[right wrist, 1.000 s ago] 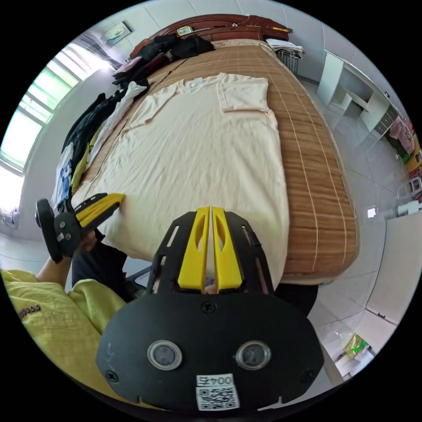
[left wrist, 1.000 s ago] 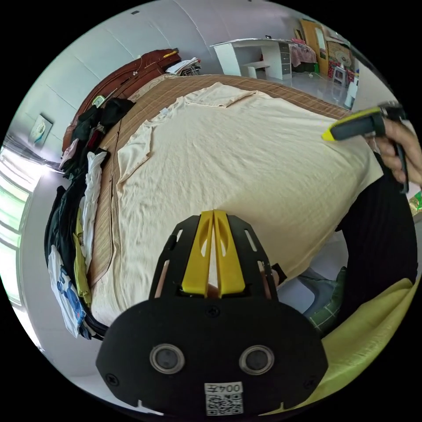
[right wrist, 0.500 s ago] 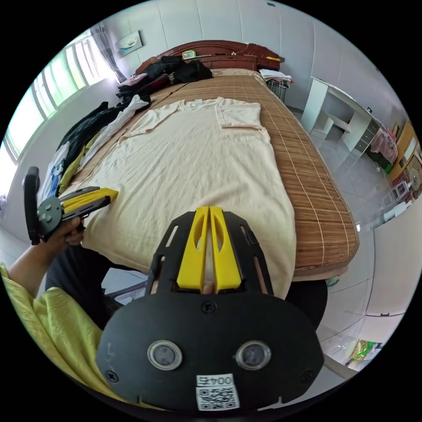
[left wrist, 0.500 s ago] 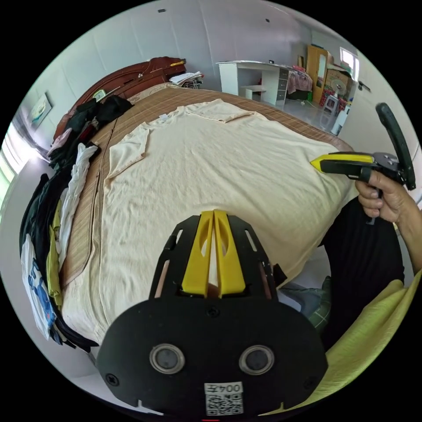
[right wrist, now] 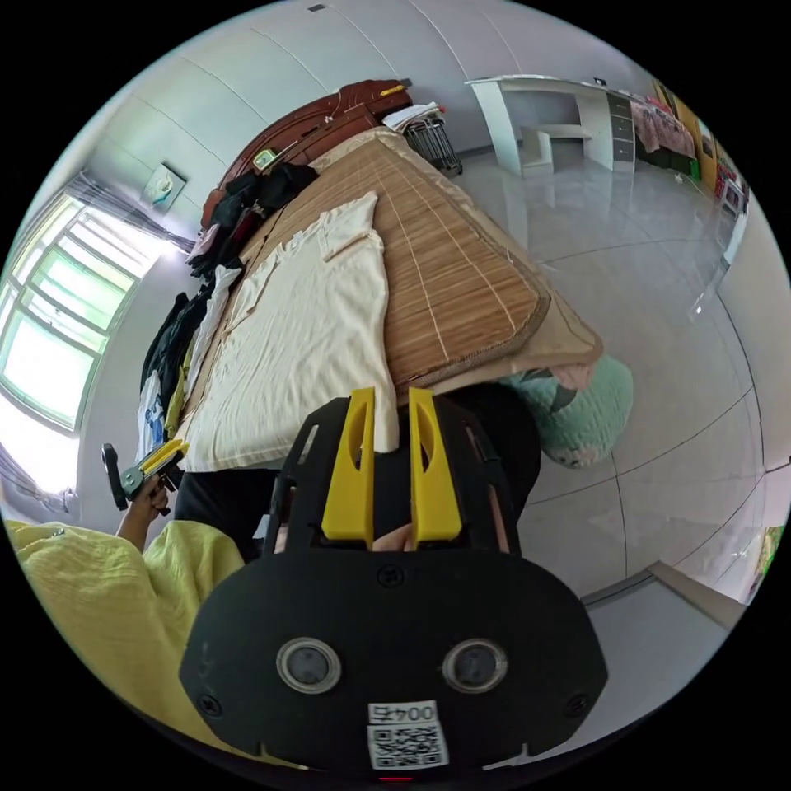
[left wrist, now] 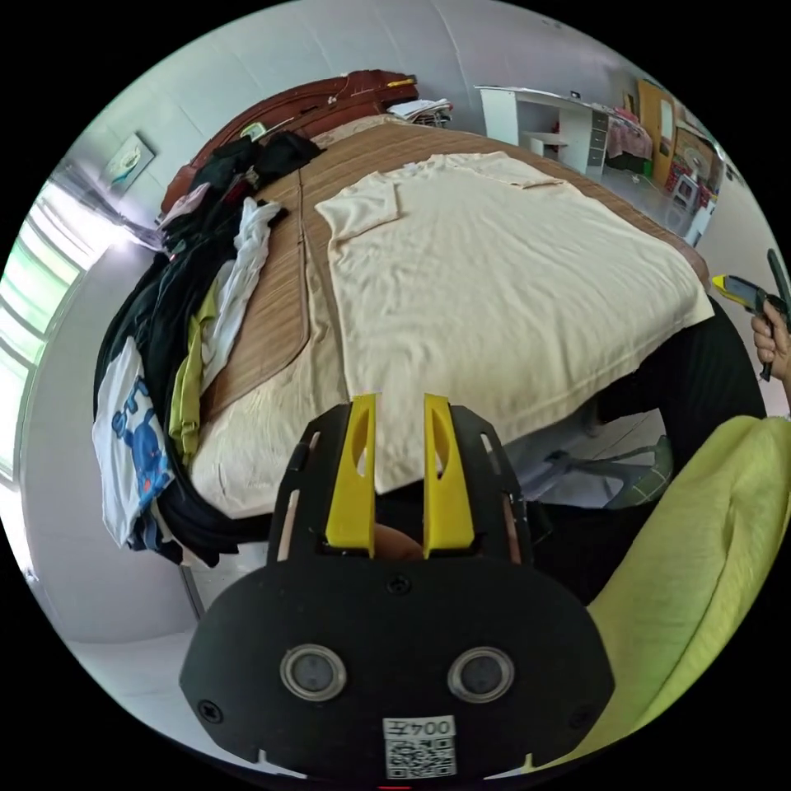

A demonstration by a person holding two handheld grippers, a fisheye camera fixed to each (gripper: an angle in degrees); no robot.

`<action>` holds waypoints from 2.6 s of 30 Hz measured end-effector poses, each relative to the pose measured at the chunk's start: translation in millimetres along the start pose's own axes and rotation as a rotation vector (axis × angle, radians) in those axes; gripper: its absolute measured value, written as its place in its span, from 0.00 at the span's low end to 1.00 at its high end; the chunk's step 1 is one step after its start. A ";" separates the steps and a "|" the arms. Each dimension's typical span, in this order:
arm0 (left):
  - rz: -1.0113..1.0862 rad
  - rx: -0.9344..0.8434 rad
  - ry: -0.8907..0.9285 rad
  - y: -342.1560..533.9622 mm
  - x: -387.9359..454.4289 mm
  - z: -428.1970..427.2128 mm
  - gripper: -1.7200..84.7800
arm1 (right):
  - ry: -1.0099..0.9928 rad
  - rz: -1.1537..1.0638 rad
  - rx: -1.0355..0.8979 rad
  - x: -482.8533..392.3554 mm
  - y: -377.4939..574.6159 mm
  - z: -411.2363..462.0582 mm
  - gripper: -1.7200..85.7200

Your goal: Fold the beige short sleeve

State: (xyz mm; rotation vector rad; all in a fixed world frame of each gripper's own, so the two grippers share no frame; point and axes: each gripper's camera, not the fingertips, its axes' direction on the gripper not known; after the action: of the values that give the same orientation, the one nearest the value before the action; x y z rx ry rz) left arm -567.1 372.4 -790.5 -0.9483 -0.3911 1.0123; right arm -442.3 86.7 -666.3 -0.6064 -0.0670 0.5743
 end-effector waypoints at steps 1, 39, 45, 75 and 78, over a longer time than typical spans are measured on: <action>-0.019 -0.008 0.008 5.9 -9.2 -2.0 0.12 | 0.000 0.002 -0.010 -4.7 1.0 5.1 0.09; -0.168 -0.160 0.405 -10.1 -158.1 55.8 0.08 | -0.024 -0.086 -0.118 -32.6 1.6 73.2 0.14; -0.218 -0.180 0.470 -11.5 -182.0 70.2 0.04 | -0.129 -0.083 -0.202 -2.9 -5.2 119.5 0.15; -0.308 0.168 0.653 9.7 -287.1 -27.5 0.03 | -0.768 -0.009 0.156 117.3 42.3 87.5 0.02; -0.298 0.176 0.639 10.8 -290.3 -36.2 0.03 | -0.776 -0.030 0.173 115.5 42.0 74.2 0.02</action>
State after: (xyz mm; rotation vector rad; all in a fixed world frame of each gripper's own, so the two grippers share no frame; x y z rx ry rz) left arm -695.7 109.6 -780.9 -0.9647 0.0924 0.4267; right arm -382.2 214.5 -640.5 -0.1863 -0.7481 0.7512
